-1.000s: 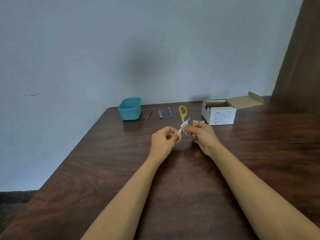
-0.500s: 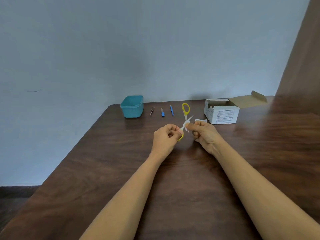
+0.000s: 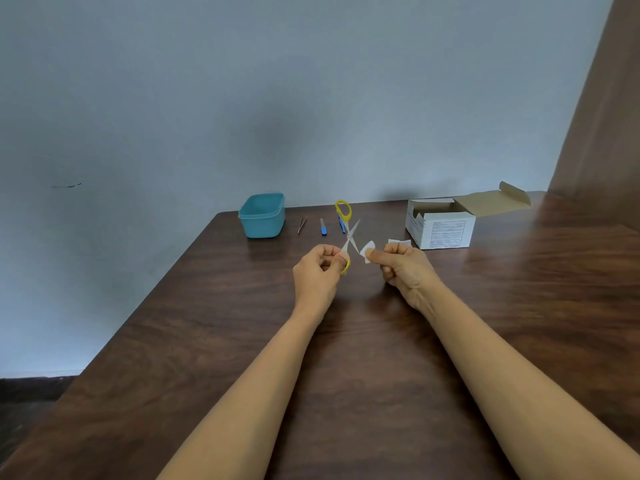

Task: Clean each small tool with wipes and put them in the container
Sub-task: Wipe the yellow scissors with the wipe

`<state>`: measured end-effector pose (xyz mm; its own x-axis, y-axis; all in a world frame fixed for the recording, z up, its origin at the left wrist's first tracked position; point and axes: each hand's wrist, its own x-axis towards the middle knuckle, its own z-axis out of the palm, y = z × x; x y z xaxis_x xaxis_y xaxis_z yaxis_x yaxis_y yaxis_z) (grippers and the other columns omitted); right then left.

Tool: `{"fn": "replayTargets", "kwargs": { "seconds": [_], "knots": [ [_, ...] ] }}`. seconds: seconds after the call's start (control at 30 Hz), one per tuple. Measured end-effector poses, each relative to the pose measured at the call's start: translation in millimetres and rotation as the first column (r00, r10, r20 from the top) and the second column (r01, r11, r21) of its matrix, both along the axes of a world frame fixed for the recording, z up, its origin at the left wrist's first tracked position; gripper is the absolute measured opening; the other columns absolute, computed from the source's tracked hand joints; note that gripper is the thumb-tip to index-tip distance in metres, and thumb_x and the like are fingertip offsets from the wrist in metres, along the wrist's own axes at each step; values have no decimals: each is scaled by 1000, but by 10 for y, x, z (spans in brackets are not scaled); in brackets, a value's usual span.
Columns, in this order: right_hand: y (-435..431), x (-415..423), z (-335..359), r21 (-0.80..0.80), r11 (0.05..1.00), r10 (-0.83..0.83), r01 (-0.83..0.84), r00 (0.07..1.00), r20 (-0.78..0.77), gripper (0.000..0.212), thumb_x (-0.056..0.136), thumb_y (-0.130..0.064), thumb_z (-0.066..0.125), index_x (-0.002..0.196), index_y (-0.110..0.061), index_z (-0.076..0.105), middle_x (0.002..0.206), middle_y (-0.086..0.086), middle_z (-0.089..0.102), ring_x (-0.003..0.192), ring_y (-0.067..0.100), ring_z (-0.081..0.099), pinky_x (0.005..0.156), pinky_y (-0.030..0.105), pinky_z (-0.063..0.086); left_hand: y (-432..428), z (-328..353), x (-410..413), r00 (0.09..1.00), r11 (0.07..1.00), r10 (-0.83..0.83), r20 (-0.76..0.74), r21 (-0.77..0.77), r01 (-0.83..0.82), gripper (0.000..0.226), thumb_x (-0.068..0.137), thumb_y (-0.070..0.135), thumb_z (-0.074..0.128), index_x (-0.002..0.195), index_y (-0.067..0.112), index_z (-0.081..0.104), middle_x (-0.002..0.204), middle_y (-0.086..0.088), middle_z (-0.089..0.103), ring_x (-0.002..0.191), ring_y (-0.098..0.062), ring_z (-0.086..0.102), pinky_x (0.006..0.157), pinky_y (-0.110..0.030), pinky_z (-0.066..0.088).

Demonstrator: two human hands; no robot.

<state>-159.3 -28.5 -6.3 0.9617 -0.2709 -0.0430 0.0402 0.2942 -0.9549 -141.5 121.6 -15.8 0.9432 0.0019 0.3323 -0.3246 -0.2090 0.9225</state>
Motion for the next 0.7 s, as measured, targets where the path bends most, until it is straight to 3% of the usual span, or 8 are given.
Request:
{"fn": "replayTargets", "kwargs": {
  "seconds": [0.1, 0.23, 0.47, 0.63, 0.7],
  "knots": [
    [-2, 7, -20, 139, 986, -101, 95, 994, 33, 33, 74, -4, 78, 68, -18, 48, 64, 2, 53, 39, 3, 39, 42, 13, 36, -22, -10, -12, 999, 997, -53, 1, 64, 53, 6, 87, 19, 68, 88, 14, 71, 77, -4, 72, 67, -7, 62, 66, -16, 50],
    [34, -19, -9, 120, 989, -95, 88, 994, 53, 31, 75, -6, 77, 69, -18, 49, 65, 2, 53, 41, 4, 39, 46, 13, 36, -37, -10, -50, 991, 981, -130, 26, 148, 125, 7, 87, 20, 68, 86, 13, 69, 71, 0, 70, 56, 4, 58, 57, -4, 41],
    [-2, 9, -26, 165, 976, -153, 141, 986, 61, 32, 74, -5, 78, 66, -18, 50, 68, 3, 57, 41, 3, 40, 44, 13, 35, -23, -4, -55, 980, 959, -197, 22, 211, 188, 6, 87, 24, 68, 86, 18, 69, 74, 0, 72, 62, 1, 62, 63, -10, 49],
    [-5, 14, -35, -5, 1000, -30, 30, 999, 31, 29, 71, -9, 81, 69, -15, 52, 63, 3, 49, 44, 6, 37, 44, 16, 33, -22, -17, -55, 989, 977, -119, 90, 188, 101, 4, 87, 21, 68, 85, 18, 69, 71, 1, 70, 63, -4, 62, 59, -9, 46],
    [2, 14, -42, 10, 998, -54, 54, 998, 32, 31, 70, -7, 81, 67, -15, 51, 61, 2, 49, 43, 6, 37, 44, 17, 33, -14, -17, -53, 985, 972, -148, 91, 197, 128, 5, 88, 22, 68, 85, 18, 68, 69, 3, 70, 61, -1, 60, 60, -9, 46]
  ]
}}
